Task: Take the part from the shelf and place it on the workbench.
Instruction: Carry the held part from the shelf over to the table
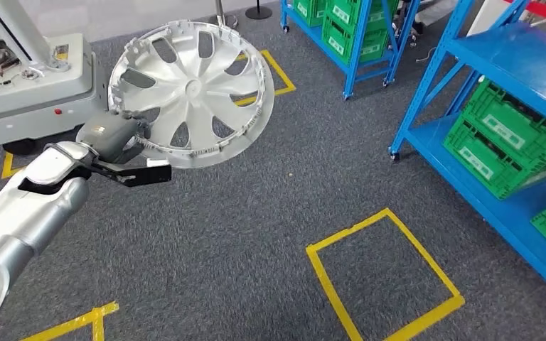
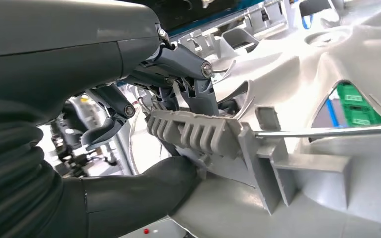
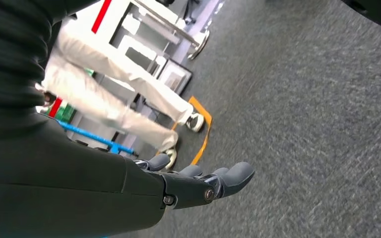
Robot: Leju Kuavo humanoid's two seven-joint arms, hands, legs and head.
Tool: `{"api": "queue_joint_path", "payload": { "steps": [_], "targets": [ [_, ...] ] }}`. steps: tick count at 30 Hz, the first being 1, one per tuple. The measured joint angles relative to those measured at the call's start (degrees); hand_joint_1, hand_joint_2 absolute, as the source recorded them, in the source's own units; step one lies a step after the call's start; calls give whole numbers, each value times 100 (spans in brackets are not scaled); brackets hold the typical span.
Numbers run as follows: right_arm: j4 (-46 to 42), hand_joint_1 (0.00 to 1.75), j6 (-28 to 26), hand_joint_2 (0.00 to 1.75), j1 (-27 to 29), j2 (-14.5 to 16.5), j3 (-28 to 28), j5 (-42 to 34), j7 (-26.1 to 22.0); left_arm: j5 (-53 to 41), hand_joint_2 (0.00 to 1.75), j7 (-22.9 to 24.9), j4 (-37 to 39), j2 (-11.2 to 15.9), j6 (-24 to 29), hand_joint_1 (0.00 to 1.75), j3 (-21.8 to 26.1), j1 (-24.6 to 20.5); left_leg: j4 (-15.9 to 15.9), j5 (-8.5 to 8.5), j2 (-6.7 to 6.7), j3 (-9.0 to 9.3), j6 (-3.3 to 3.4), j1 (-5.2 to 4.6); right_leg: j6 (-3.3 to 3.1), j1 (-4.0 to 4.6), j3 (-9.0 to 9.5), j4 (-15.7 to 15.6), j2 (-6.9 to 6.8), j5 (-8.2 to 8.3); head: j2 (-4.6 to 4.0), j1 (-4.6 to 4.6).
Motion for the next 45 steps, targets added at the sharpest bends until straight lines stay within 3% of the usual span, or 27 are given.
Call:
{"api": "queue_joint_path", "payload": {
  "steps": [2, 3, 4, 5, 7, 9, 12, 15, 17, 18, 20, 21, 22, 25, 27, 29, 30, 32, 34, 36, 37, 38, 40, 42, 45],
  "targets": [
    [0, 0, -14, 175, 11, -1, 0, 13, -1, 19, 175, -15, -1, 7, -6, 175, -1, 17, 718, -300, 181, -347, -52, 22, -21, 10, 4, -4, -127, -10, 0, -10],
    [0, 0, -16, 175, 17, -1, 0, 21, -1, 29, 175, -21, 2, 11, -5, 175, -1, 32, 941, -346, 202, -460, -71, 38, -25, 11, 7, -3, -194, -18, 0, -11],
    [0, 0, -16, 175, 20, -1, 0, 28, -1, 37, 175, -25, 4, 15, -5, 175, -2, 45, 972, -296, 217, -478, -83, 51, -21, 11, 12, -2, -260, -27, 0, -11],
    [0, 0, -16, 175, 19, -1, 0, 36, 3, 51, 175, -28, 5, 19, -5, 175, -2, 53, 773, -151, 246, -378, -89, 61, -13, 10, 23, -1, -322, -39, 0, -11],
    [0, 0, -16, 175, 9, -4, 0, 49, 12, 100, 175, -26, 3, 20, -4, 175, -2, 54, 5, 187, 426, 34, -78, 49, 27, 20, 55, 4, -436, -72, 0, -12],
    [0, 0, -17, 175, -8, -11, 0, 59, 15, 140, 175, -12, -2, 6, -4, 175, -2, 47, -499, 328, 551, 304, -6, 8, 84, 46, 84, 12, -536, -105, 0, -2],
    [0, 0, -17, 175, -43, -17, 0, 67, 25, 145, 175, 43, -5, 5, -4, 175, -2, 39, -560, 326, 431, 320, 114, -30, 165, 60, 133, -10, -677, -121, 0, 6],
    [0, 0, -17, 175, -58, -17, 0, 67, 34, 144, 175, 64, -5, 15, -4, 175, -2, 33, -575, 332, 383, 326, 146, -28, 193, 57, 155, -17, -724, -131, 0, 4],
    [-1, 0, -17, 175, -70, -26, 0, 73, 39, 146, 175, 70, -15, 2, -3, 175, -2, 28, -600, 343, 353, 349, 173, -4, 220, 36, 136, 26, -602, -174, 0, 6],
    [-2, 0, -17, 175, -76, -31, 0, 73, 40, 148, 175, 79, -21, -16, 3, 175, -3, 20, -613, 348, 310, 358, 206, 8, 235, 21, 22, 266, -451, -301, 0, 10],
    [-2, 0, -17, 175, -52, -45, 0, 65, 40, 149, 175, 91, -25, -84, 29, 175, -9, 9, -615, 353, 123, 361, 268, 7, 251, 7, -448, 1168, -162, -635, 0, 18],
    [-2, 0, -16, 175, -35, -50, 0, 58, 39, 148, 175, 93, -24, -122, 40, 175, -16, 9, -603, 352, 14, 357, 290, 1, 247, 8, -653, 1516, -78, -711, 0, 22],
    [-2, 0, -16, 175, -20, -58, 0, 56, 39, 148, 175, 88, -24, -151, 48, 175, -22, 12, -587, 350, -90, 354, 291, -3, 237, 12, -699, 1525, -51, -612, 0, 23],
    [-2, 0, -17, 175, -25, -84, 0, 48, 35, 154, 175, 94, -31, -198, 54, 175, -31, -1, -530, 335, -287, 328, 252, -3, 199, -3, -226, 417, 190, -75, 0, 21],
    [-2, 0, -18, 175, -29, -95, 0, 43, 35, 162, 175, 111, -31, -208, 60, 175, -31, -15, -519, 341, -389, 287, 183, 1, 188, 3, -86, 111, 285, -20, 0, 21],
    [-2, 0, -17, 175, -33, -98, 0, 40, 36, 166, 175, 126, -30, -188, 62, 175, -31, -19, -544, 370, -478, 249, 102, 14, 139, 13, -73, 79, 167, 2, 0, 22],
    [-2, 0, -16, 175, -36, -100, 0, 40, 35, 166, 175, 128, -28, -172, 62, 175, -31, -21, -522, 351, -426, 221, 72, 10, 100, 11, -63, 53, 111, 22, 0, 16],
    [-2, 0, -17, 175, -41, -104, 0, 39, 33, 166, 175, 124, -30, -156, 62, 175, -31, -28, -195, 142, -139, 52, 29, -6, 29, -2, -44, 2, -6, 54, 0, -5],
    [-2, 0, -19, 175, -38, -111, 0, 39, 33, 167, 175, 117, -30, -167, 64, 175, -31, -26, 538, -221, 137, -270, -14, 3, -9, 12, -40, -5, -129, 49, 0, -19],
    [-2, 0, -18, 175, -34, -115, 0, 37, 33, 167, 175, 102, -27, -167, 69, 175, -32, -9, 1020, -358, 210, -480, -49, 29, -16, 16, -35, -3, -254, 34, 0, -20],
    [-2, 0, -18, 175, -34, -116, 0, 34, 32, 167, 175, 96, -26, -163, 73, 175, -32, -3, 946, -269, 229, -431, -56, 39, -10, 15, -29, -2, -311, 25, 0, -20],
    [-2, 0, -18, 175, -34, -116, -1, 31, 32, 167, 175, 92, -26, -161, 82, 175, -33, 0, 651, -99, 269, -270, -55, 45, 2, 14, -16, 1, -368, 13, 0, -20],
    [-2, 0, -18, 175, -30, -117, -2, 22, 22, 168, 175, 102, -28, -167, 105, 175, -33, -9, -139, 202, 482, 151, -20, 18, 46, 35, 9, 13, -479, -23, 0, -20],
    [-2, 0, -18, 175, -21, -120, -5, 17, 13, 172, 175, 127, -30, -183, 123, 175, -33, -23, -529, 284, 596, 353, 59, -24, 99, 68, 29, 22, -587, -55, 0, -10],
    [-2, 0, -18, 175, -22, -120, -7, 16, 11, 184, 175, 166, -29, -179, 131, 175, -33, -31, -562, 286, 423, 370, 164, -29, 180, 67, 71, 29, -709, -104, 0, -1]
  ]
}}
